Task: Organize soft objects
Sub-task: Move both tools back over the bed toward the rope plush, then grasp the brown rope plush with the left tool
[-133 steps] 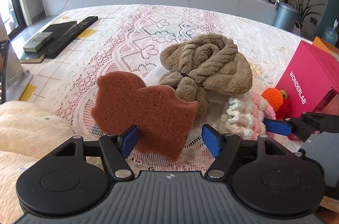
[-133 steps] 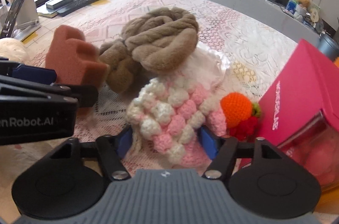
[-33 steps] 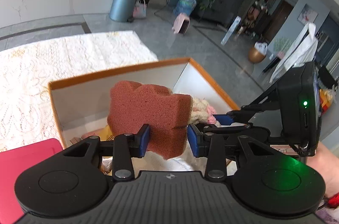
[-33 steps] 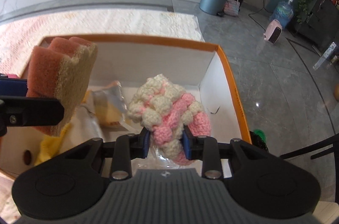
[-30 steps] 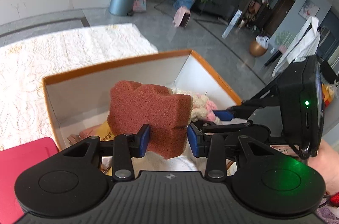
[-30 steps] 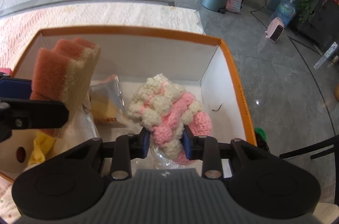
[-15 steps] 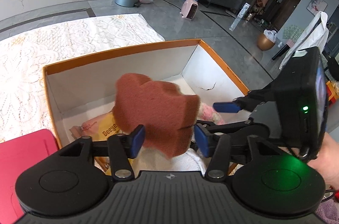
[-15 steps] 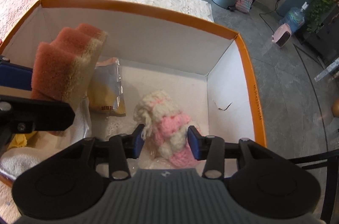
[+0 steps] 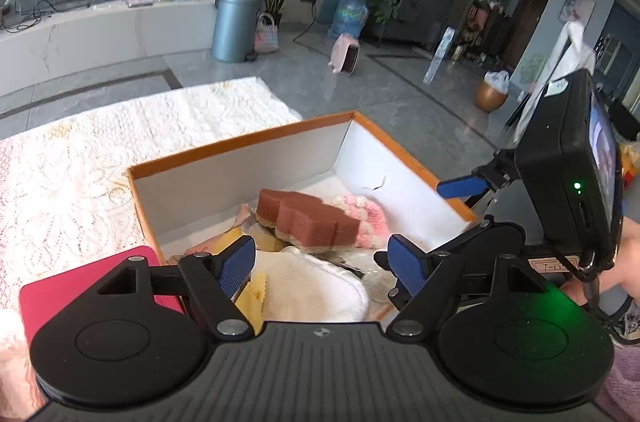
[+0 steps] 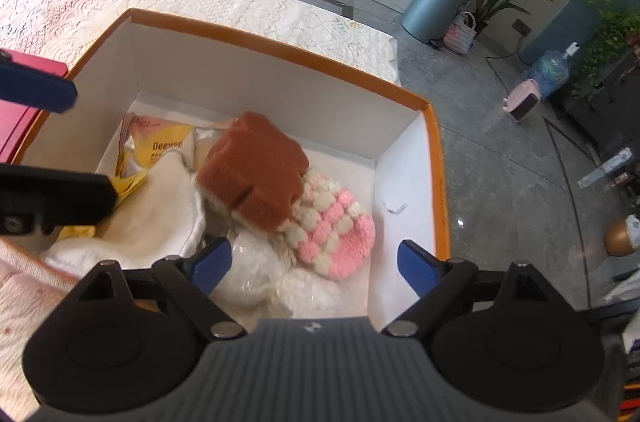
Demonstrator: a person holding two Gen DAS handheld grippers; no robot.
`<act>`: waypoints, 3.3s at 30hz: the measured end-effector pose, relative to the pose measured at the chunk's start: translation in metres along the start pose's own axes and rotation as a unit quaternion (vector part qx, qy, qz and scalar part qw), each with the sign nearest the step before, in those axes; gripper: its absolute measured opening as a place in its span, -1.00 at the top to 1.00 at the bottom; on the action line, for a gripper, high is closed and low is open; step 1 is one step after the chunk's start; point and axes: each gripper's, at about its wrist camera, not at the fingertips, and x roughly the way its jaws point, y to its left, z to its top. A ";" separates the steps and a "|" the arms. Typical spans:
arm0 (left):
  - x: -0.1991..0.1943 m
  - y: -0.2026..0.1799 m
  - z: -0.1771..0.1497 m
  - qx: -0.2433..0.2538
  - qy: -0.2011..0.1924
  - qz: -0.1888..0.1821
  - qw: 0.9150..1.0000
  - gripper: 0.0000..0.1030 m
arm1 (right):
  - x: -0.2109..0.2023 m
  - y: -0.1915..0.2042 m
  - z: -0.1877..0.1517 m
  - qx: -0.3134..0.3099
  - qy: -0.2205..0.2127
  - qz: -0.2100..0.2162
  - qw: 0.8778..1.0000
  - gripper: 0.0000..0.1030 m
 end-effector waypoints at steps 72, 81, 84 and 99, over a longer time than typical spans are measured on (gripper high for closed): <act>-0.174 0.216 -0.192 -0.285 -0.076 0.264 0.919 -0.46 | -0.020 0.346 0.065 0.007 -0.174 0.242 0.955 -0.43; -0.168 0.204 -0.186 -0.241 -0.069 0.270 0.930 -0.46 | -0.029 0.339 0.058 0.004 -0.170 0.296 0.940 0.84; -0.174 0.191 -0.183 -0.216 -0.076 0.268 0.936 -0.46 | -0.038 0.324 0.053 0.038 -0.170 0.344 0.923 0.87; -0.152 0.170 -0.166 -0.088 -0.013 0.262 0.961 -0.56 | -0.039 0.319 0.045 0.019 -0.173 0.248 0.953 0.46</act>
